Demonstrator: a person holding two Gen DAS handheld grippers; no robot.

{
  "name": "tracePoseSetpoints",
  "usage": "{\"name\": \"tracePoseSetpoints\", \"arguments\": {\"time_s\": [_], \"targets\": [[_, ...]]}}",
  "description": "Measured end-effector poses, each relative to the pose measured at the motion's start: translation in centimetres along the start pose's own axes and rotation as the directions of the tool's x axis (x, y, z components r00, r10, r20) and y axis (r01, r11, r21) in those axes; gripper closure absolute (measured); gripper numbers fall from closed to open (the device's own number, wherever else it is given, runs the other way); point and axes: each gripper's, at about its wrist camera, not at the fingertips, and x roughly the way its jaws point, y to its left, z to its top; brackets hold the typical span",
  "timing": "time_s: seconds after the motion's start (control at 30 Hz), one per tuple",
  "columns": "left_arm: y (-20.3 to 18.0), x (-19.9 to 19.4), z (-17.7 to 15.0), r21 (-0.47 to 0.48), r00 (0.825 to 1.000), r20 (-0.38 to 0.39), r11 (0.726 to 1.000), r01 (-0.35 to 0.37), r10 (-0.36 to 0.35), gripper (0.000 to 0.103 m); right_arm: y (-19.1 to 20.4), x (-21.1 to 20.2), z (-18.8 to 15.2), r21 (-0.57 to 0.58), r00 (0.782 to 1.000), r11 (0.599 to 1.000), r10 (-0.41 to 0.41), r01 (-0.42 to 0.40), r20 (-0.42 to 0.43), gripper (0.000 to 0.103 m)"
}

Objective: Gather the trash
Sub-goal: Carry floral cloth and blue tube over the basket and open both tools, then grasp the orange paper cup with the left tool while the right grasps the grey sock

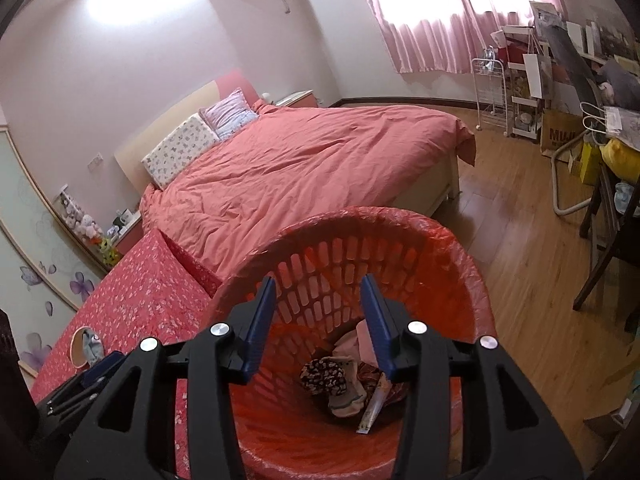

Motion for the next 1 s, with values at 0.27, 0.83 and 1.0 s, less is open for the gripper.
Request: {"name": "tracePoseSetpoints", "arguments": {"time_s": [0.27, 0.83, 1.0], "targets": [[5.0, -1.7, -0.4, -0.059, 0.995, 0.01, 0.993, -0.101, 0.102, 0.041, 2.5, 0.1, -0.7, -0.066, 1.0, 0.998, 0.018, -0.019, -0.017, 0.058], [19.8, -5.5, -1.8, -0.289, 0.908, 0.014, 0.871, -0.397, 0.419, 0.035, 10.2, 1.6, -4.6, -0.223, 0.987, 0.967, 0.098, -0.124, -0.123, 0.058], [22.8, -5.5, -1.4, -0.321, 0.882, 0.011, 0.836, -0.444, 0.472, 0.036, 13.0, 2.2, -6.0, -0.275, 0.98, 0.948, 0.12, -0.161, -0.161, 0.058]]}}
